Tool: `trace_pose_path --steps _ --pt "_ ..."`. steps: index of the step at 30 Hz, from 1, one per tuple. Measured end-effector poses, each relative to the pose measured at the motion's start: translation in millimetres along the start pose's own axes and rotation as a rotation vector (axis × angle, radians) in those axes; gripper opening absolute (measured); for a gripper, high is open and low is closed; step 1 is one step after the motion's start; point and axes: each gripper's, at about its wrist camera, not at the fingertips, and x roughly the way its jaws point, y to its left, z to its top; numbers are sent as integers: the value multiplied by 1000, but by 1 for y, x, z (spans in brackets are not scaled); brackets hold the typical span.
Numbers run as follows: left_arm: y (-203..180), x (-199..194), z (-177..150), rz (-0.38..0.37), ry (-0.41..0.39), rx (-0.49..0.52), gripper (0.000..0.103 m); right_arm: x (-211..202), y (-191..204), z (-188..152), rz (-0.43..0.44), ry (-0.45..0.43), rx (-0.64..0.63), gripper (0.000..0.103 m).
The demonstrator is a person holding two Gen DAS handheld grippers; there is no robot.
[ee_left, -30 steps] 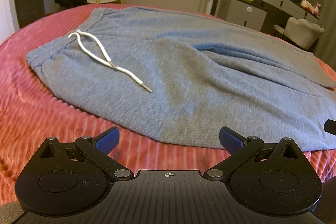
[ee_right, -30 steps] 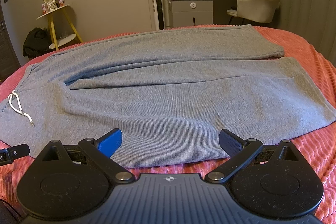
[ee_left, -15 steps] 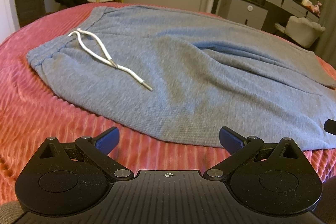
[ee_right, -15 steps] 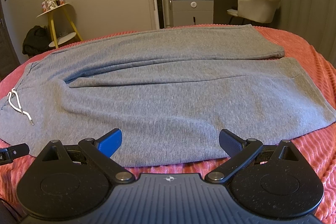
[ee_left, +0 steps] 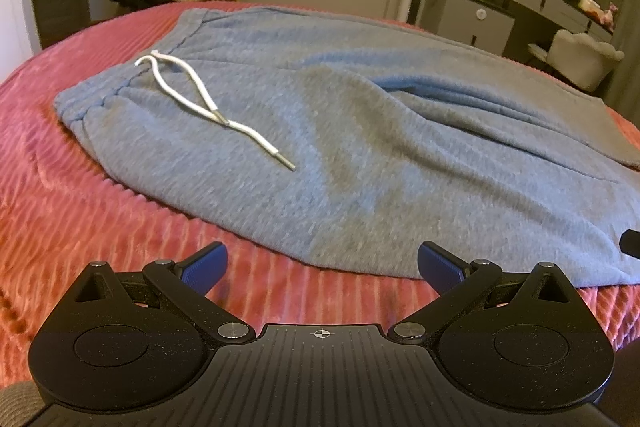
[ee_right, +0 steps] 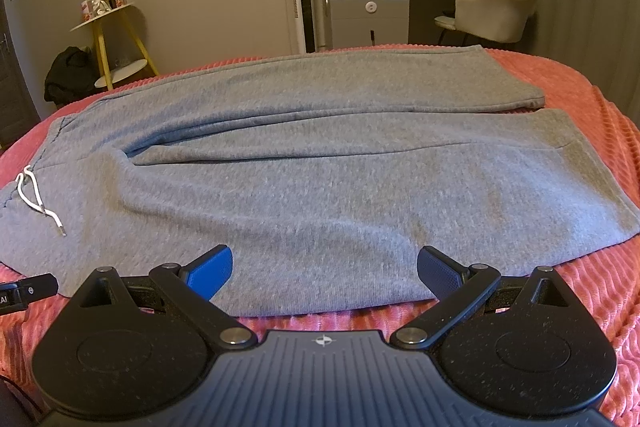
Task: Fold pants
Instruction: 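Reach the right tool to the pant leg hem and close on it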
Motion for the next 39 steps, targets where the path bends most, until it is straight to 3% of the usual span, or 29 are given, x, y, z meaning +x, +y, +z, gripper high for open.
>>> trace_pose_path --steps 7,11,16,19,22,24,26,29,34,36,39 --pt "6 0 2 -18 -11 -35 103 4 -10 6 107 45 54 99" --pt "8 1 8 -16 -22 -78 103 20 -43 16 181 92 211 99" --pt "5 11 36 42 -91 -104 103 65 -95 39 76 154 296 99" --pt "5 29 69 41 -138 -186 103 102 -122 47 32 227 312 99" --pt "6 62 101 102 -206 -252 103 118 -136 44 51 215 344 99" --pt "6 87 117 163 -248 -254 103 121 -144 39 77 174 399 99" --pt "9 112 127 220 -259 -248 103 125 -150 41 120 199 379 99" --pt "17 143 131 294 -250 -225 103 139 -156 76 153 360 339 99" --pt "26 168 122 341 -273 -160 103 183 -193 187 143 129 492 99" --pt "30 177 119 331 -263 -161 103 234 -201 234 95 101 514 90" --pt "40 184 116 291 -256 -213 103 308 -204 282 1 99 564 66"
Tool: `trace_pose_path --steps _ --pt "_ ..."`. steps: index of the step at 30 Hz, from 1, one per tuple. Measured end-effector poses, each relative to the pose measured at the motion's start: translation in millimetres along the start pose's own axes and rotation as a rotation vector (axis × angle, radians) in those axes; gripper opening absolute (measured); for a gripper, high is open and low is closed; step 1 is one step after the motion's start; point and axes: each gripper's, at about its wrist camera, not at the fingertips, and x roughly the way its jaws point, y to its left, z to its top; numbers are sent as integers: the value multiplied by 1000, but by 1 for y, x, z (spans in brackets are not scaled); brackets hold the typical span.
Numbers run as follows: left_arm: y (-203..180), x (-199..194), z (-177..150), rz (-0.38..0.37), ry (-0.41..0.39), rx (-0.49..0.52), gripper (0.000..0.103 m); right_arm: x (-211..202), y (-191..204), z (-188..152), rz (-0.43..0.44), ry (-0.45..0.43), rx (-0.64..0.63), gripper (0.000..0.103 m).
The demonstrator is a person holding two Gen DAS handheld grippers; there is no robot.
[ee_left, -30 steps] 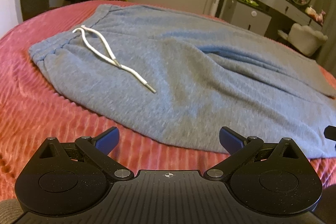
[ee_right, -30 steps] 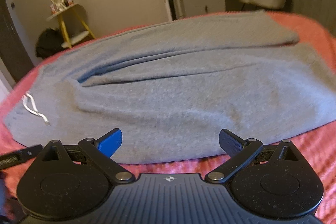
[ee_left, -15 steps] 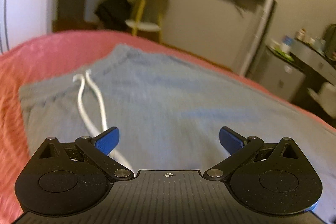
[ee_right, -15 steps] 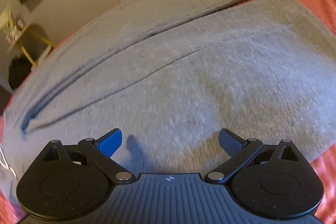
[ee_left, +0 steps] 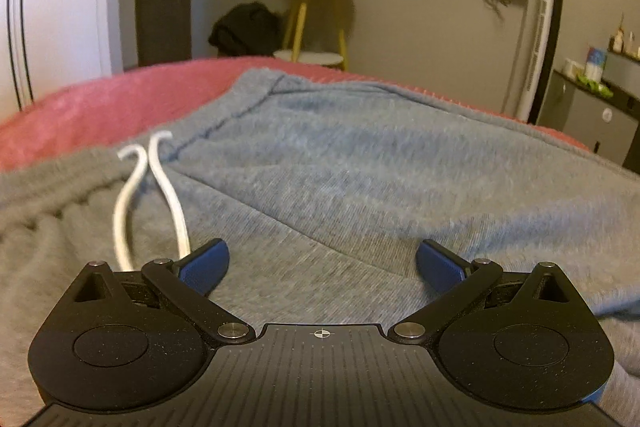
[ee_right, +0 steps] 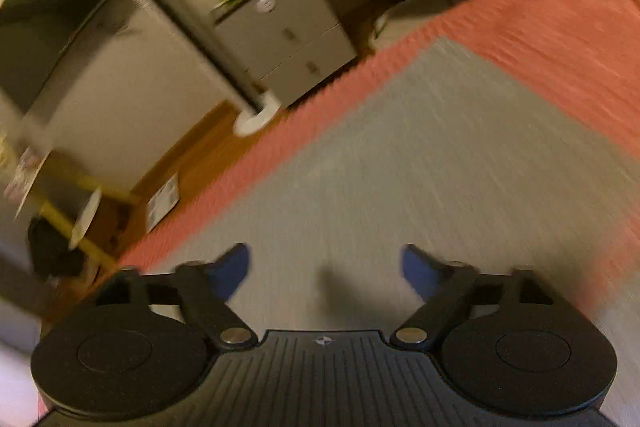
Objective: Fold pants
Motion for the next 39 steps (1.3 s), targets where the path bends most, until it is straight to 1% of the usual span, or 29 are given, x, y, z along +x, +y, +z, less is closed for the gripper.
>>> trace_pose_path --steps 1,2,4,5,6,9,10,11,12,13,15,16,19,21,23,24,26,28,30,32,33,34,36,37,38,39 --pt "2 1 0 -5 -4 -16 103 21 9 12 -38 -9 14 62" --pt "2 1 0 -4 -8 -23 103 36 15 20 -72 -15 31 61" --pt "-1 1 -2 5 -17 -17 103 61 25 31 -103 -24 61 61" --pt "-2 1 -3 9 -23 -17 103 67 29 34 -114 -29 64 61" --pt "-3 2 -3 12 -29 -22 103 76 32 36 -151 -36 63 60" --pt "0 6 -2 5 -34 -51 103 94 37 40 -260 -35 37 45" --pt "1 6 -2 1 -36 -60 103 96 38 41 -286 -42 27 37" --pt "2 7 -2 -3 -35 -66 103 98 38 41 -310 -46 12 25" --pt "3 7 -1 -6 -35 -69 103 99 39 40 -329 -46 -3 20" --pt "4 7 -1 -9 -35 -72 103 98 37 38 -333 -49 -16 13" --pt "5 7 -1 -17 -35 -80 103 91 34 36 -313 -60 -19 7" --pt "7 6 -1 -24 -35 -87 103 83 33 34 -308 -73 -20 2" --pt "14 4 1 -56 -37 -118 103 43 29 21 -248 -151 -19 2" --pt "19 2 3 -78 -40 -144 103 -3 15 5 -163 -227 -2 2" --pt "23 0 4 -100 -38 -161 103 -50 -6 -19 -94 -270 38 2" --pt "24 -1 5 -111 -35 -162 103 -75 -20 -36 -65 -289 59 2" --pt "24 -5 7 -127 -27 -151 103 -120 -49 -78 -43 -316 91 2" --pt "24 -10 10 -160 -17 -150 103 -141 -76 -117 -51 -292 119 2" --pt "24 -16 14 -211 -6 -175 103 -150 -110 -159 -61 -215 168 2" --pt "24 -23 22 -259 -6 -191 103 -144 -141 -184 -68 -128 238 2" --pt "24 -25 27 -275 -7 -200 103 -144 -154 -193 -56 -118 281 2" --pt "24 -26 33 -295 -1 -215 103 -146 -163 -197 -15 -139 311 2" --pt "25 -19 47 -352 29 -268 103 -148 -172 -192 30 -148 342 10" --pt "23 -12 55 -386 53 -295 103 -148 -173 -189 49 -155 346 27" --pt "19 -1 64 -413 85 -320 103 -145 -173 -182 77 -170 341 39" --pt "14 11 74 -437 121 -339 103 -144 -173 -178 86 -178 339 58"
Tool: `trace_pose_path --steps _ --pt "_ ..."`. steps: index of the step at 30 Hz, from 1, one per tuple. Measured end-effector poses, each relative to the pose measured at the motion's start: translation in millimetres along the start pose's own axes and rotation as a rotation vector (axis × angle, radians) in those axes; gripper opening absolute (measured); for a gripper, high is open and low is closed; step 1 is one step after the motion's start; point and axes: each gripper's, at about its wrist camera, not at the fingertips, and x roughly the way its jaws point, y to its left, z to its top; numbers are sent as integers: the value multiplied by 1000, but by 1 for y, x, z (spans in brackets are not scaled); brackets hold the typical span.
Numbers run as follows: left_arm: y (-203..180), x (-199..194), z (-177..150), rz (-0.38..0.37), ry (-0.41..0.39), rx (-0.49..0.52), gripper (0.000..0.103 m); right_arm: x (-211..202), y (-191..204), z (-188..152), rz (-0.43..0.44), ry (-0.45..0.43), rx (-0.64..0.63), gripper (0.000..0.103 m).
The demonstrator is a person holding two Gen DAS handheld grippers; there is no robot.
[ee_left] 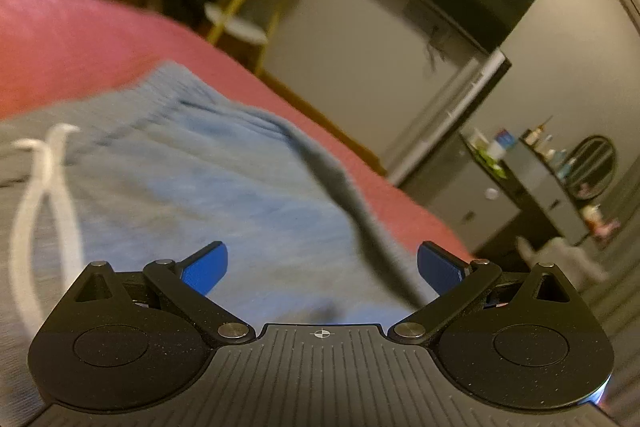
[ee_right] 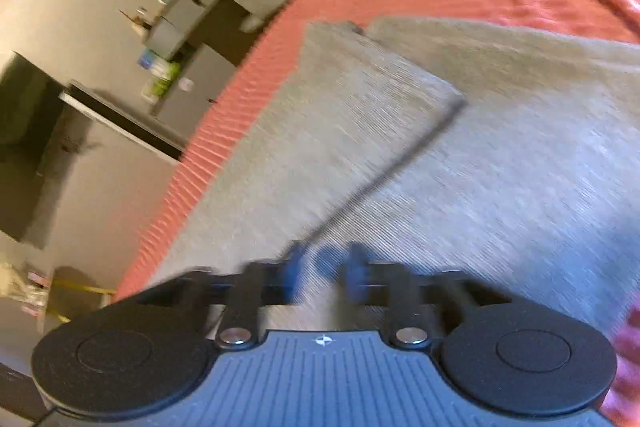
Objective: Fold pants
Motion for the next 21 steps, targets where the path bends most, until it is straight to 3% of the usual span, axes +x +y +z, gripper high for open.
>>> trace_pose_path --steps 1,5,6,8,11,13,15,17,18,20,21 --pt "-2 14 10 -13 31 -31 103 3 1 2 9 -3 -1 64" --pt "-20 66 34 -5 116 -89 103 29 4 14 -3 -29 15 64" --pt "-27 78 37 -11 128 -65 103 31 4 18 13 -42 22 61" --pt "-39 101 41 -6 165 -33 99 37 3 23 25 -36 21 34" --pt "-50 129 39 -16 246 -43 79 45 1 25 18 -26 22 25" --pt "-55 148 32 -23 334 -42 76 46 -4 28 35 -20 62 25" --pt "-53 164 25 5 422 -43 54 43 -8 31 53 -20 105 30" --pt "-50 166 24 60 443 -69 8 44 -5 31 43 -6 95 32" --pt "-48 161 26 45 440 -95 8 46 -1 33 28 1 68 31" --pt "-52 136 35 2 374 -108 7 42 7 38 9 13 15 5" --pt "-59 120 40 -18 340 -75 7 36 13 44 14 15 -5 5"
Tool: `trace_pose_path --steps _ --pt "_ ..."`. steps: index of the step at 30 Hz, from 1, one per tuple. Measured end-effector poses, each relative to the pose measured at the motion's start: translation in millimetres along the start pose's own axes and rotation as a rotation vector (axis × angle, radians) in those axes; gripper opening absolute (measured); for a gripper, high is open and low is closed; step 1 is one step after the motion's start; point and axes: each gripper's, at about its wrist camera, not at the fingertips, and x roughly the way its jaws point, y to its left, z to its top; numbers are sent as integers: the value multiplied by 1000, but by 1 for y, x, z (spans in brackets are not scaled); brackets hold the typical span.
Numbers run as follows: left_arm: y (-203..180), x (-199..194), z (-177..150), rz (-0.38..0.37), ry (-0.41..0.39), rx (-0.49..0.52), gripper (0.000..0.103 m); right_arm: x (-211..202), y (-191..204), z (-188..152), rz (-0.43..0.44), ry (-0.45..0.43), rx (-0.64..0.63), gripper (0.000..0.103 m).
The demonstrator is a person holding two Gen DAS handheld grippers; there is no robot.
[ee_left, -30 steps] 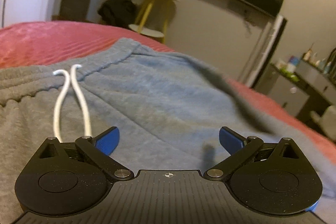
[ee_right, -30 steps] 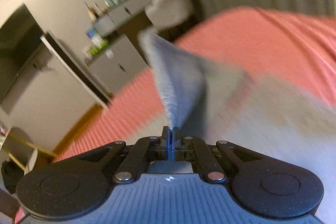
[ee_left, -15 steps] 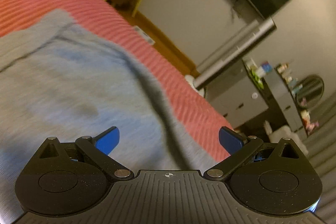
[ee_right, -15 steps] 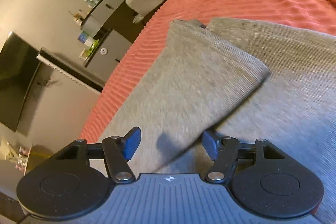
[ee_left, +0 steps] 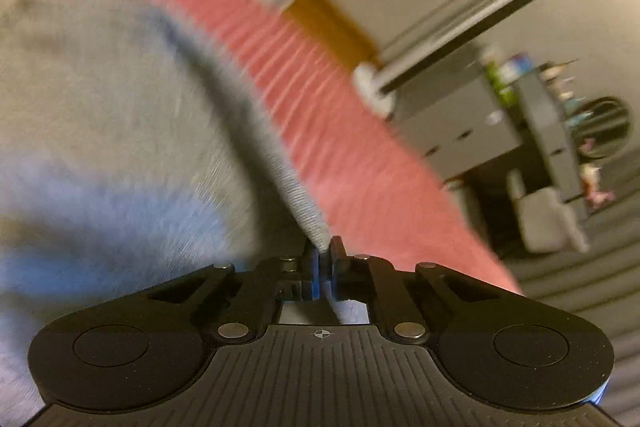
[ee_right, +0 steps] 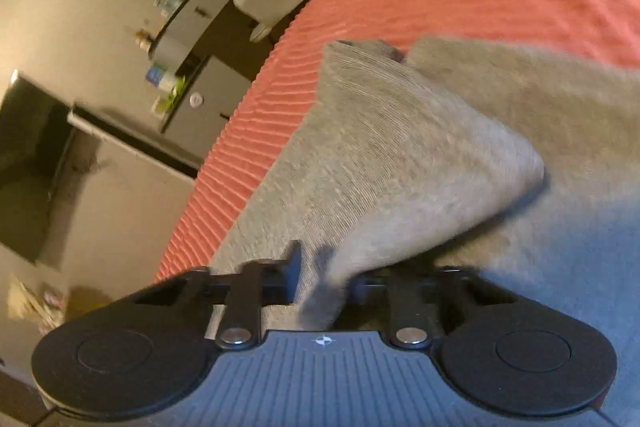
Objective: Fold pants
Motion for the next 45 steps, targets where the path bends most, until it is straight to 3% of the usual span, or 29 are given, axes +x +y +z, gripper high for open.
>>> trace_pose_path --steps 5,9,11,13,15,17,18,20,21,24,27,30,31,33,34,36,39,40,42,43,44,45 --pt "-30 -123 -45 -98 -147 189 7 -67 21 28 128 -96 -47 5" --pt "-4 -198 -116 -120 -139 186 7 -131 7 36 183 -157 -83 5" --pt "20 -212 -152 -91 -99 142 9 -148 -9 29 149 -151 -118 5" --pt "46 -211 -183 9 -71 116 15 -151 -31 17 81 -112 -147 5" --pt "69 -210 -199 127 -105 76 24 -143 -57 3 10 -62 -124 5" --pt "88 -211 -200 214 -161 36 51 -126 -78 -10 -53 10 -73 6" --pt "95 -213 -196 226 -198 28 57 -119 -89 -17 -89 36 -38 10" --pt "100 -217 -184 242 -250 21 75 -117 -103 -26 -78 35 11 12" --pt "97 -216 -176 243 -270 29 79 -119 -105 -27 -63 22 34 13" --pt "89 -205 -149 259 -306 62 85 -119 -101 -27 -38 5 41 32" --pt "90 -189 -129 272 -283 104 90 -111 -91 -25 -59 8 -6 36" --pt "83 -173 -113 321 -209 107 88 -101 -88 -24 -87 14 -19 36" --pt "82 -164 -106 320 -187 107 82 -98 -85 -24 -99 16 -23 34" --pt "86 -154 -101 347 -134 110 45 -96 -83 -23 -124 16 -60 25" --pt "87 -150 -96 368 -103 116 9 -93 -78 -22 -148 22 -88 12" --pt "87 -155 -91 364 -107 114 9 -89 -67 -21 -194 41 -135 6" --pt "79 -205 -88 204 -262 96 8 -98 -44 -7 -190 9 -202 5" --pt "79 -226 -88 137 -307 68 8 -106 -39 -1 -143 -11 -197 5" --pt "88 -261 -95 20 -379 17 8 -133 -40 15 39 -82 -102 5" --pt "94 -272 -102 0 -401 11 9 -144 -44 19 117 -118 -68 5" --pt "102 -277 -110 25 -404 21 9 -155 -50 21 190 -169 -54 5" --pt "110 -275 -118 74 -388 39 9 -162 -56 20 207 -210 -73 5"
